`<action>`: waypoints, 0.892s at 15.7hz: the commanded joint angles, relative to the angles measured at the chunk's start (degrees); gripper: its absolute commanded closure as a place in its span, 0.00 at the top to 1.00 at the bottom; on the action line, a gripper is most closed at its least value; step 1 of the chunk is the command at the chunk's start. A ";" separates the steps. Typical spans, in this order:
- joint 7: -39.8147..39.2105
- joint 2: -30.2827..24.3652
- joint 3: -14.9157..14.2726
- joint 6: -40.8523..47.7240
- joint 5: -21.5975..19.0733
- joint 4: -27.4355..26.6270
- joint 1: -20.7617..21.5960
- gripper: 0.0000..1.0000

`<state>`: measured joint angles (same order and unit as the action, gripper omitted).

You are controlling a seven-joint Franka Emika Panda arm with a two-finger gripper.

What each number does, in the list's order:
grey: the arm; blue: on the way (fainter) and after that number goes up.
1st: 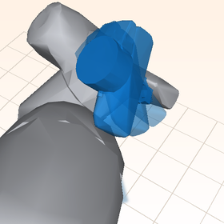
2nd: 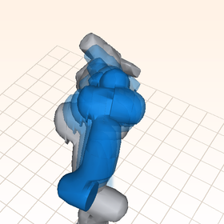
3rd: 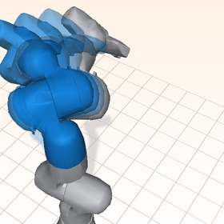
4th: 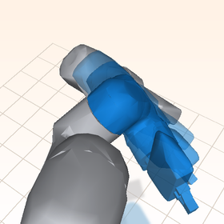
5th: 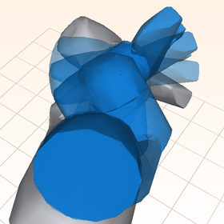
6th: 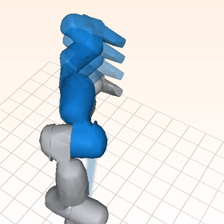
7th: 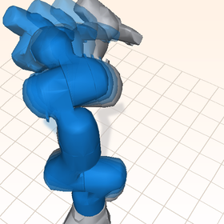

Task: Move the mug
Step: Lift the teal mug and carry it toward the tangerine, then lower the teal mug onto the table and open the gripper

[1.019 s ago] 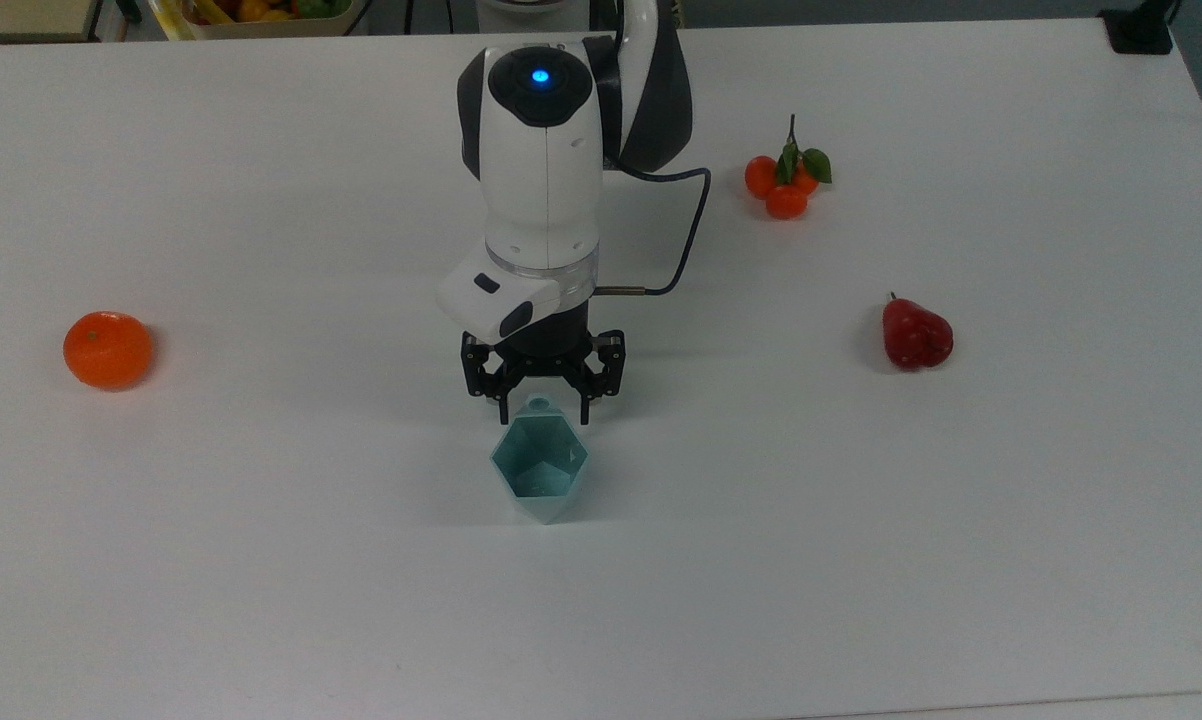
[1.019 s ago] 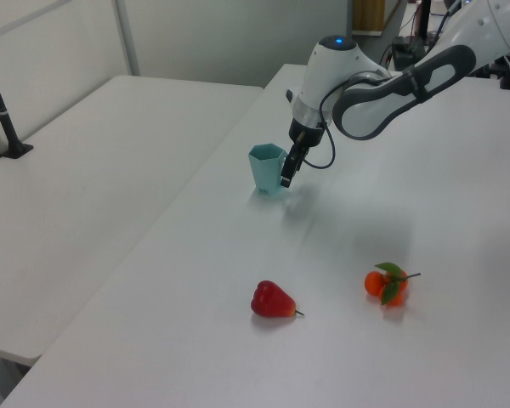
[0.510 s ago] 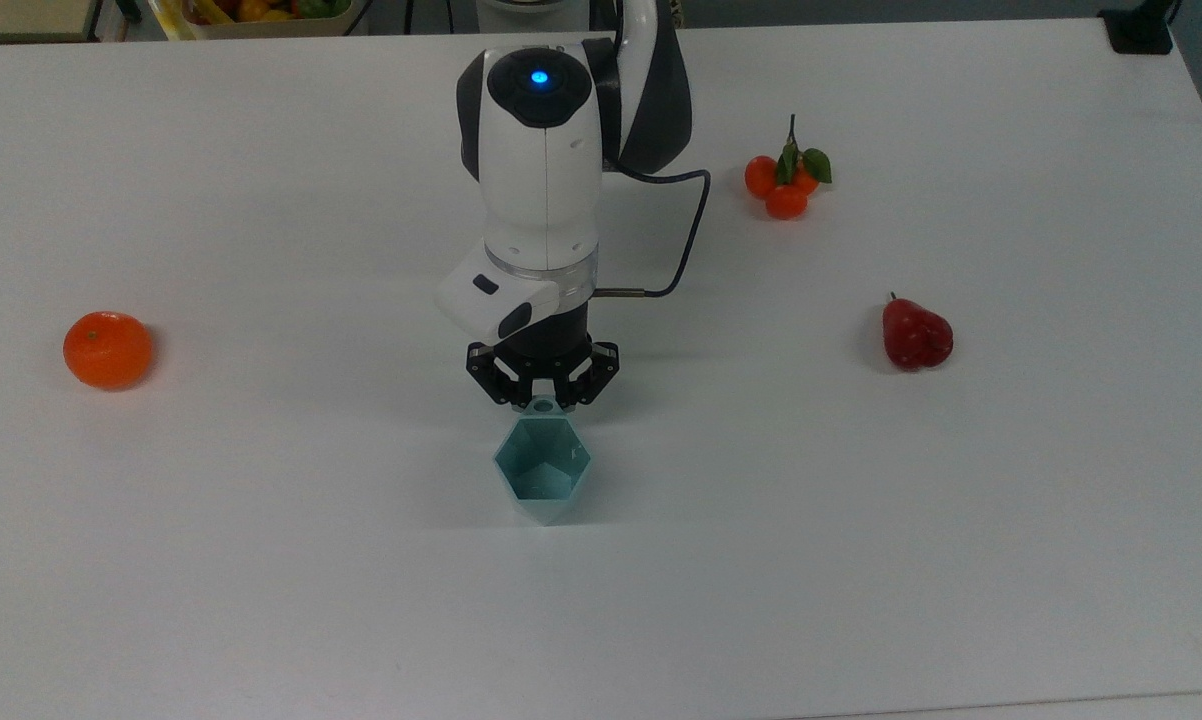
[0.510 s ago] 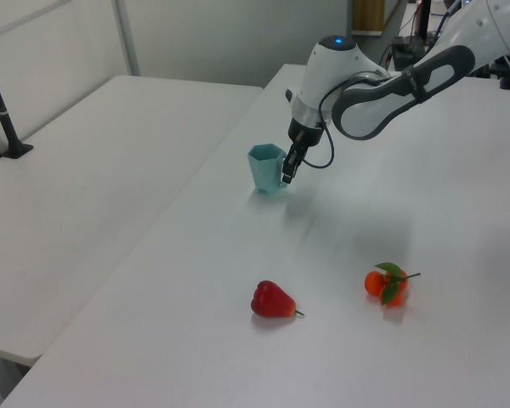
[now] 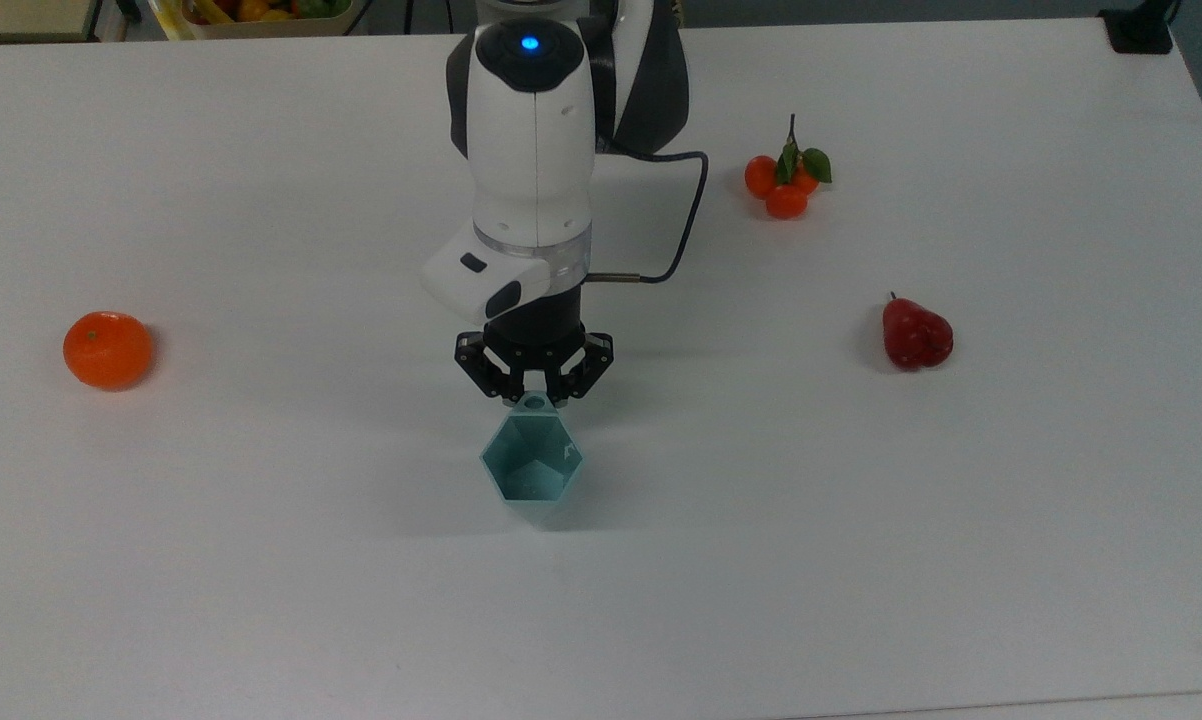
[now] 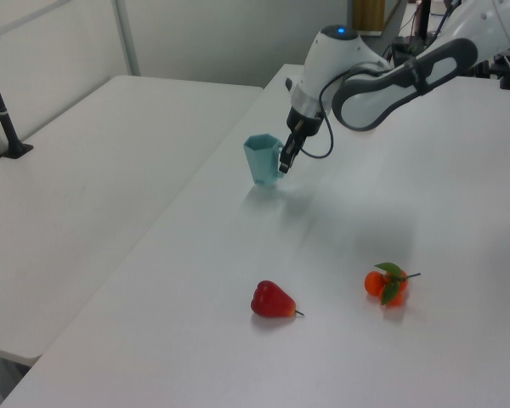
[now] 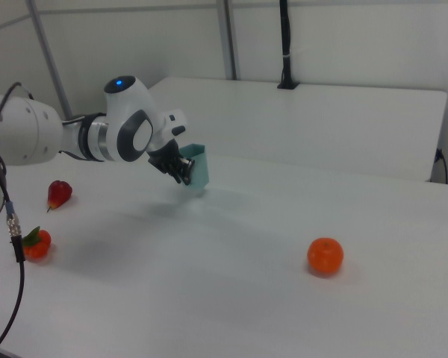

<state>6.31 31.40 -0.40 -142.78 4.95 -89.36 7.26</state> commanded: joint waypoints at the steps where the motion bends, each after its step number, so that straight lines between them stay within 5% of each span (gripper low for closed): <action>1: 1.08 -10.90 -0.39 2.32 0.94 -9.41 0.04 0.05; 5: 2.48 -20.21 -0.39 14.26 5.49 -16.78 -0.23 0.05; 8: 5.81 -27.60 -0.30 15.08 7.00 -26.88 -0.23 0.05; 11: 6.09 -31.04 -0.30 14.64 7.00 -35.07 -0.23 0.05; 14: 7.57 -30.70 -0.30 14.55 7.00 -36.32 -0.23 0.07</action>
<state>10.97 3.13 -0.45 -126.87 10.72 -121.60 6.73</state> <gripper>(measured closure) 0.767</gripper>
